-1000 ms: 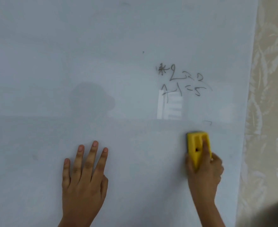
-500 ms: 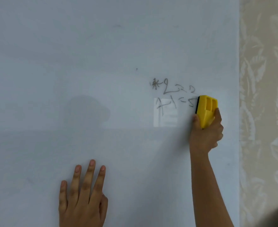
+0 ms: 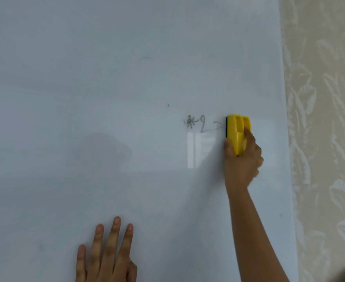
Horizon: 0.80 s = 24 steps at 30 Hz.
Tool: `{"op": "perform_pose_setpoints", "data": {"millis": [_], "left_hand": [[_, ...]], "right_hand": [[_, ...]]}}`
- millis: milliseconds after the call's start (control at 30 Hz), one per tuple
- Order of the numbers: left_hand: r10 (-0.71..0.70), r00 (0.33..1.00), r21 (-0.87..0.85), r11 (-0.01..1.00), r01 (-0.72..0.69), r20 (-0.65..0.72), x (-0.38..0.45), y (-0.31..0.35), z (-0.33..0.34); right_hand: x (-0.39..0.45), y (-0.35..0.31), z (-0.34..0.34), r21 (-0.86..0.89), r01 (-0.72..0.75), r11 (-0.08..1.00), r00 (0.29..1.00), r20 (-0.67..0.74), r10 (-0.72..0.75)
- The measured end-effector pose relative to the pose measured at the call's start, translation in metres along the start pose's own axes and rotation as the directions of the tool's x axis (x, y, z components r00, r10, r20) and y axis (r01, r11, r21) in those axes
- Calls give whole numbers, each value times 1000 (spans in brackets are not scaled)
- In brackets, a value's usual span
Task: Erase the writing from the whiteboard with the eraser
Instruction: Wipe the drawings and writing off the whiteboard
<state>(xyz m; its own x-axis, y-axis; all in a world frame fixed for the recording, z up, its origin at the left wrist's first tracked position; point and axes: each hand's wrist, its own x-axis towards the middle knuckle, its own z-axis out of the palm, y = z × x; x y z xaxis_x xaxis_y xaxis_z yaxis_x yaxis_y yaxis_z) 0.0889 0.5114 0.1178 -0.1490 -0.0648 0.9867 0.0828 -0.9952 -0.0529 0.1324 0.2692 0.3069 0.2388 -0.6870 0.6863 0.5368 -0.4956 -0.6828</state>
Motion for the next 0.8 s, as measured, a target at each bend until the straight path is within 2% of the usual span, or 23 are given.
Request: {"op": "perform_pose_setpoints", "data": {"millis": [33,100,167,233,267,300,367,433,467,533,600,667,700,733,800], "left_hand": [[1,1000,4,1000,-1,2,-1,0,0],[0,1000,17,1000,0,-6,-2,0,0],[-2,1000,14,1000,2,-3,-1,0,-2],[-1,1000,25,1000,0,26,-2,0,-4],[-1,999,29,1000,0,39,-3,0,-5],[-4,999,28,1000,3,43,-3,0,-6],[-1,999,29,1000,-1,48,-3,1,-8],[-10,998,15,1000,9,68,-2,1,-11],[-13,996,11,1000,12,83,-1,1,-11],[-14,994,12,1000,13,111,-4,1,-14],[-9,992,9,1000,8,128,-4,0,-15],[-8,987,5,1000,8,160,-5,-1,-16],[-5,985,-1,1000,5,173,-6,-3,-18],[3,984,-6,1000,-2,178,-6,-3,-19],[15,982,-17,1000,-12,189,-4,-3,-19]], "right_hand": [[-4,-13,7,4,39,999,999,16,-39],[-33,-32,17,9,230,973,971,70,-230],[-76,-33,15,0,437,899,892,132,-433],[-96,-15,2,-27,550,835,823,191,-535],[-93,-4,-5,-34,547,837,825,195,-531],[-83,4,-10,-41,495,868,858,183,-480],[-51,8,-12,-27,290,957,951,118,-285],[-19,-4,-2,-1,116,993,992,55,-115],[-11,-17,5,5,101,995,994,51,-101],[-23,-40,15,32,204,979,974,93,-206],[-53,-46,19,54,395,917,904,154,-398],[-75,-31,12,-1,535,845,829,193,-525],[-74,-22,7,-27,543,839,827,192,-529],[-64,-14,2,-43,492,870,861,170,-479],[-35,-10,0,-17,253,967,964,92,-250]]}}
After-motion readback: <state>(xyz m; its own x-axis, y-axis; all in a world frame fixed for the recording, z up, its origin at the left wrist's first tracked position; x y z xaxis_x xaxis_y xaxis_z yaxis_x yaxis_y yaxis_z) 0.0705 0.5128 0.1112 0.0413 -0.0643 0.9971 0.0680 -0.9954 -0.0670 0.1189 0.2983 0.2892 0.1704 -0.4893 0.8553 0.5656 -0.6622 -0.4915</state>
